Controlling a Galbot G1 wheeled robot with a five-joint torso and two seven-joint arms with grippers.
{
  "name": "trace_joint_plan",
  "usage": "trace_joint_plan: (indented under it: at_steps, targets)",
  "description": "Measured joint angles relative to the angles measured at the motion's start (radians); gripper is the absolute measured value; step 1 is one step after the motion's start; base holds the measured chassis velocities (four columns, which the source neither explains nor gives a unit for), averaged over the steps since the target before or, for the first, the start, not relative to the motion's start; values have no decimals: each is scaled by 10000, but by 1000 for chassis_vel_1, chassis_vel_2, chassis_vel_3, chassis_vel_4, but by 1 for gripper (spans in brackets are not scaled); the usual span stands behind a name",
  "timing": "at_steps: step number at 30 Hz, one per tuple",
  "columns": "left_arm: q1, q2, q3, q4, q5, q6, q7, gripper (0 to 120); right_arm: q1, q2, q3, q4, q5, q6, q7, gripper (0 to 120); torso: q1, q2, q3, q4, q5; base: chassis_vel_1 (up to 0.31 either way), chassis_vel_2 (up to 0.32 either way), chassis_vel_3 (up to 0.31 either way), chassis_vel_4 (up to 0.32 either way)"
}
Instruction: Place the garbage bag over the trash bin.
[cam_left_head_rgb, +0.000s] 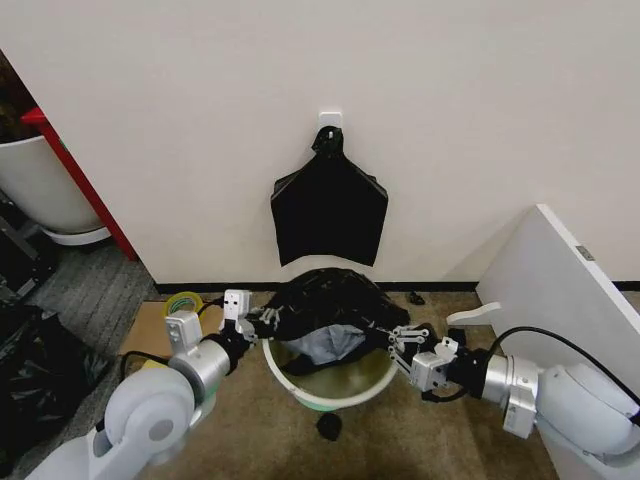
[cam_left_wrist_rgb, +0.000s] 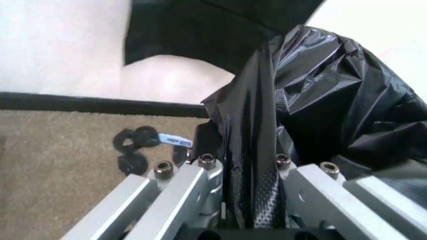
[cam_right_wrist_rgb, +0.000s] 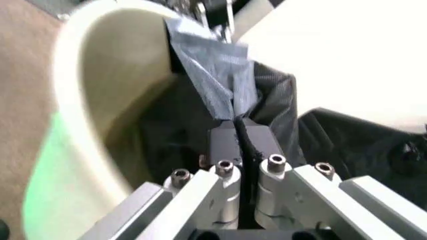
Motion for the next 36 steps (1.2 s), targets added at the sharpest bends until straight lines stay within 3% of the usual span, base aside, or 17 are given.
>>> trace_joint_plan:
  at_steps: [7,23,29,34,36]
  targets:
    - [-93,-31,-102,204,-367,-10,-149,5,-16,-369,14,230,463,524,-338,0,0,0,0,0,-3,0,0,0,0]
    - [-177,-63,-760,106,-1309,100,-687,5,-54,-274,-96,-523,734,1636,-3118,0,0,0,0,-1,-2,0,0,0,0]
    - [-167,-113,-738,-16,-1444,100,-770,5,-38,183,-411,-591,390,1534,-2745,0,0,0,0,-1,1,0,0,0,0]
    - [-99,-69,-843,21,-1423,99,-772,5,-70,91,28,-506,709,1382,-2624,0,0,0,0,0,-1,0,0,0,0]
    - [-17,-102,-1050,63,-1414,87,-794,5,-135,-57,191,-346,965,1406,-2981,11,0,0,0,2,-3,0,0,0,0]
